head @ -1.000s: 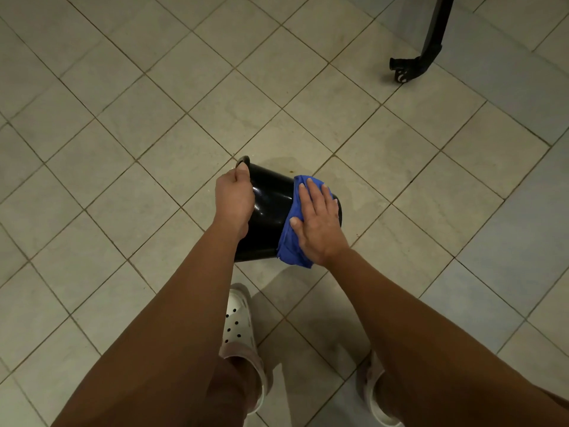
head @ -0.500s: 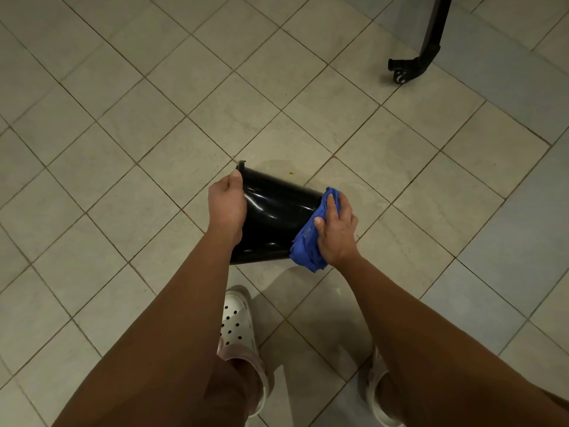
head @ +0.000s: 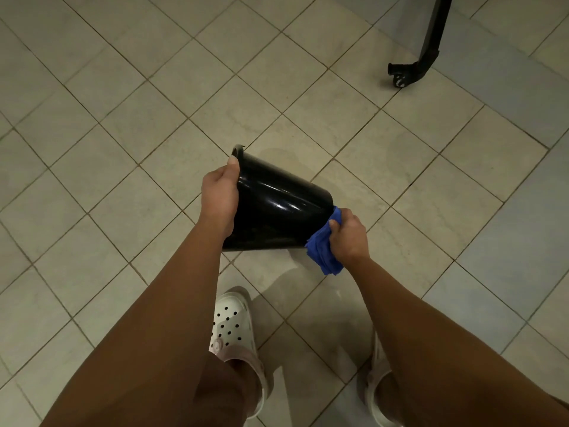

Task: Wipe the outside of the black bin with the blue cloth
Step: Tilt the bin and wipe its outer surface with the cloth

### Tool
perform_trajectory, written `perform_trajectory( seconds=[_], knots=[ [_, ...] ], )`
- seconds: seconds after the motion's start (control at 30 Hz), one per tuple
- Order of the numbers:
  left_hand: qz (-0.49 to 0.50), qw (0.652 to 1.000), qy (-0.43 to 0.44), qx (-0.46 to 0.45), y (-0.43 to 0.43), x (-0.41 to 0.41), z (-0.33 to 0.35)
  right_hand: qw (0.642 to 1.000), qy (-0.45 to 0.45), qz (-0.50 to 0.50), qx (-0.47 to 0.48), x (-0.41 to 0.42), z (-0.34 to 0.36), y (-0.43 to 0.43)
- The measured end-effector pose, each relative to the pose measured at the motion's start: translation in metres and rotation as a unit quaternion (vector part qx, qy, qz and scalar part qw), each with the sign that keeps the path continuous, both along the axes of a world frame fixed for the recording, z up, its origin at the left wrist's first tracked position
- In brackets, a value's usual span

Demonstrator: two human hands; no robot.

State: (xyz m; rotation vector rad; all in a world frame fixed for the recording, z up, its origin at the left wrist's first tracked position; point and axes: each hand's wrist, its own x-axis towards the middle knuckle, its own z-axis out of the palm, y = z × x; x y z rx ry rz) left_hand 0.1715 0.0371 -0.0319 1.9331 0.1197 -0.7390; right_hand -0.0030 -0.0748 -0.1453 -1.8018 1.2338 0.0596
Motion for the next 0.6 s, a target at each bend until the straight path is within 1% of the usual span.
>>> perform_trajectory(
  seconds=[0.17, 0.3, 0.37, 0.47, 0.6],
  knots=[
    [-0.099, 0.995, -0.014, -0.013, -0.004, 0.004, 0.014, 0.999, 0.037, 0.022, -0.003, -0.001, 0.004, -0.006],
    [-0.152, 0.987, -0.037, -0.044, -0.01, 0.012, 0.025, 0.999, 0.02, 0.014, 0.023, 0.0, 0.011, -0.012],
    [-0.178, 0.982, -0.058, -0.036, -0.011, 0.013, 0.026, 0.999, 0.013, 0.01, 0.044, 0.001, 0.014, -0.014],
    [-0.222, 0.971, -0.081, -0.024, -0.013, 0.013, 0.027, 0.996, 0.027, 0.008, 0.081, 0.001, 0.015, -0.016],
    [-0.266, 0.958, -0.102, -0.006, -0.017, 0.012, 0.027, 0.994, 0.047, 0.016, 0.095, 0.004, 0.015, -0.016]
  ],
)
